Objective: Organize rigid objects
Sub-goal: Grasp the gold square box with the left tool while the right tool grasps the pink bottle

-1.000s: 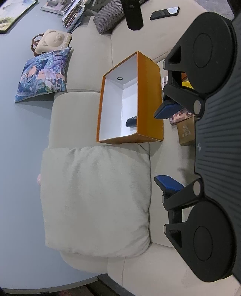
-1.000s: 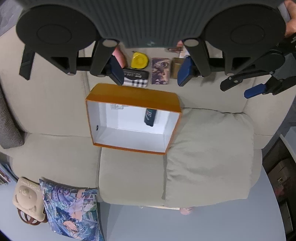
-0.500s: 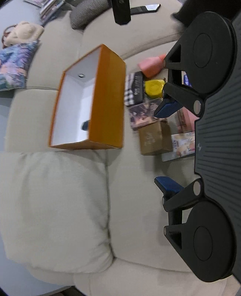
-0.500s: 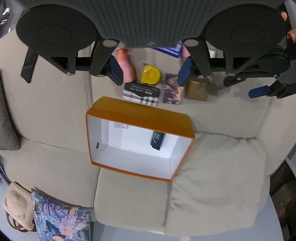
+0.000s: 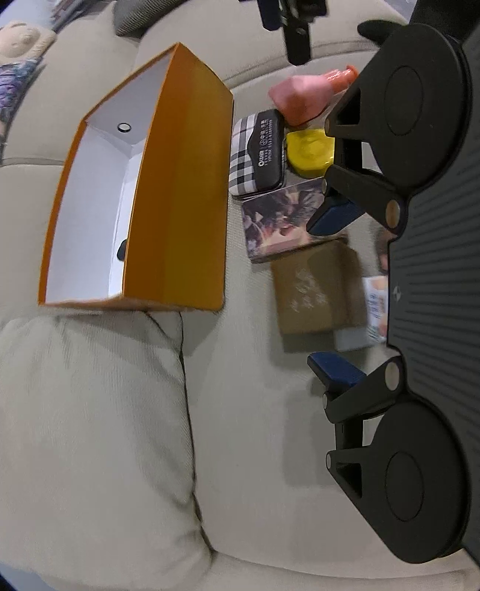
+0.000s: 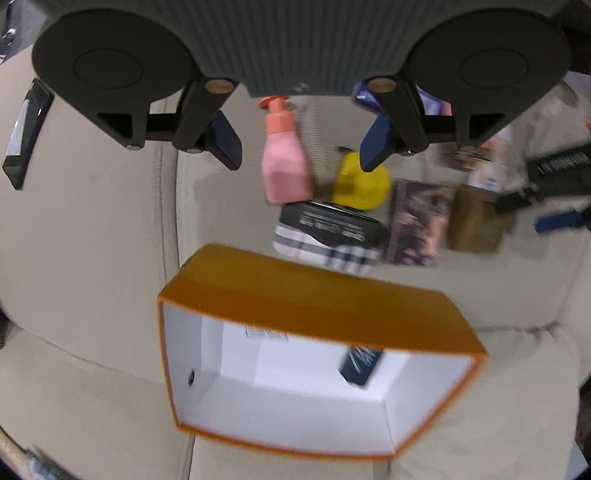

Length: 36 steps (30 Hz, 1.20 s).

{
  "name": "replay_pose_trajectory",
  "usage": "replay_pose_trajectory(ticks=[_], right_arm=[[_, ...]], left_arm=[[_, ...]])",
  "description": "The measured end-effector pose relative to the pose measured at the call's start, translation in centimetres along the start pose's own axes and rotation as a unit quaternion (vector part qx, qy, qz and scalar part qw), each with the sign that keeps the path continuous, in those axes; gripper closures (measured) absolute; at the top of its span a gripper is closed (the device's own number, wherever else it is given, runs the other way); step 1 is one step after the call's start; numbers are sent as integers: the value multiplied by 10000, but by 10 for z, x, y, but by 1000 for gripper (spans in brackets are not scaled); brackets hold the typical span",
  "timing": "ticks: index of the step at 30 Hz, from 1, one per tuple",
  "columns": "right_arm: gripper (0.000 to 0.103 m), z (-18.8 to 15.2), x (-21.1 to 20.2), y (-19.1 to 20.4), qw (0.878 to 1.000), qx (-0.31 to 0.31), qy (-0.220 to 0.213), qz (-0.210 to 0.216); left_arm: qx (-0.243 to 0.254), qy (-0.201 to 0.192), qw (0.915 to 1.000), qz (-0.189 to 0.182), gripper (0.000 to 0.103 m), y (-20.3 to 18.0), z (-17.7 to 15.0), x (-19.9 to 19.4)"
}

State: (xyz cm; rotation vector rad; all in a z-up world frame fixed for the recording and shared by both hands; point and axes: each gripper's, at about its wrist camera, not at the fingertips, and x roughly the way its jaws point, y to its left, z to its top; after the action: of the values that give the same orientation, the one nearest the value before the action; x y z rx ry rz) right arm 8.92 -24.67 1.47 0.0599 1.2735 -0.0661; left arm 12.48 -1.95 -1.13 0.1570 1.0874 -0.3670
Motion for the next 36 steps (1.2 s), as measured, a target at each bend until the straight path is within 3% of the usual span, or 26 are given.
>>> replay_pose_trajectory(ticks=[4,9,17,21,30,36], right_arm=[[31,-1,29,-19,9994,154,119,271],[31,-5,49,-24,9988,73,198,449],[31,-13,69,-27,9981,238,364,446],[39,-14,75,-29,9980,271,412,385],[40,-13,84,-32,9974,341,506,375],[51,-12,92,-30,9975,247,517,406]], left_arm=[[195,66,9997,142,18,-10,3,20],[20,308,9994,145,18,-5,0,37],[-134,356,9989,284,27,-6,2,44],[-324,364,9984,299,29,-3,2,46],[-304,399,9982,333,29,-4,1,49],[-504,514,9970,271,29,3,2,60]])
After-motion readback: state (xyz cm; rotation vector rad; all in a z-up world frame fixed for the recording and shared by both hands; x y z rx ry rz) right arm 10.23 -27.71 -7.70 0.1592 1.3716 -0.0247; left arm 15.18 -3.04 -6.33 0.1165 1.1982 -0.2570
